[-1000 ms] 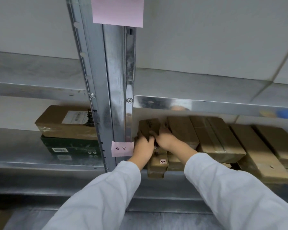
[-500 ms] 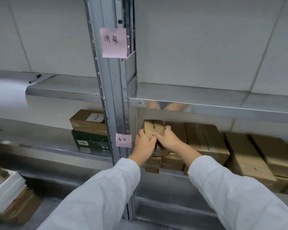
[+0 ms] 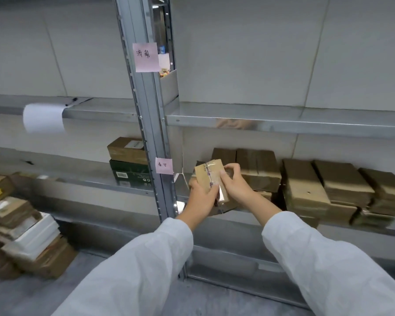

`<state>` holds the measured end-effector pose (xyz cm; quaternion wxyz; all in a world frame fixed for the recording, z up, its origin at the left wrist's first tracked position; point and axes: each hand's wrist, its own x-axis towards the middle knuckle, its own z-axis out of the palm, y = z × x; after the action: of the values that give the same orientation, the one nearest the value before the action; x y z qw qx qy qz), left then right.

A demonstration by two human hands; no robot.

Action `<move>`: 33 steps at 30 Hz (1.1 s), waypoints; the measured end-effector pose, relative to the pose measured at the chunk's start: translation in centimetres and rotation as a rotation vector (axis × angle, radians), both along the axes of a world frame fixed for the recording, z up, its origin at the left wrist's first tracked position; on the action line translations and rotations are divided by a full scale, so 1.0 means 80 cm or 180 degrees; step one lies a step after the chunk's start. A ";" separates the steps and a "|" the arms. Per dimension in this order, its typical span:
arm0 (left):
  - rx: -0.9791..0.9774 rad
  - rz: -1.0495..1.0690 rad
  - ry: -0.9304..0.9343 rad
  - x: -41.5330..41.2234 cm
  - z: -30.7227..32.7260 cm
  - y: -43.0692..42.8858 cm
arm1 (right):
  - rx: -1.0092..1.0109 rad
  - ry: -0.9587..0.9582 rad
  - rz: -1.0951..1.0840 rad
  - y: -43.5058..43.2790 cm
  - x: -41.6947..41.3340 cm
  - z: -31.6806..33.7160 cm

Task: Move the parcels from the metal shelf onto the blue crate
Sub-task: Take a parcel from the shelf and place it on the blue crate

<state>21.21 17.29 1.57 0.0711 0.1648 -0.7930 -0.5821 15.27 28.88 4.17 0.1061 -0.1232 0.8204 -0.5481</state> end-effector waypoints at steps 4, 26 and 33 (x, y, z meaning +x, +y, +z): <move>0.0049 -0.0158 -0.0022 0.025 0.006 0.008 | -0.0192 -0.0294 -0.0058 0.025 0.020 -0.002; 0.0670 -0.0332 0.0072 0.023 0.040 0.051 | -0.0412 -0.1217 -0.0370 0.077 0.047 0.014; 0.0929 -0.0785 0.0310 0.037 0.027 0.041 | -0.0609 -0.0928 -0.0471 0.100 0.047 0.007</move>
<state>24.19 20.58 3.72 0.0129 0.0465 -0.7101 -0.7025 19.05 36.85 4.73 0.1711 0.0087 0.7473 -0.6420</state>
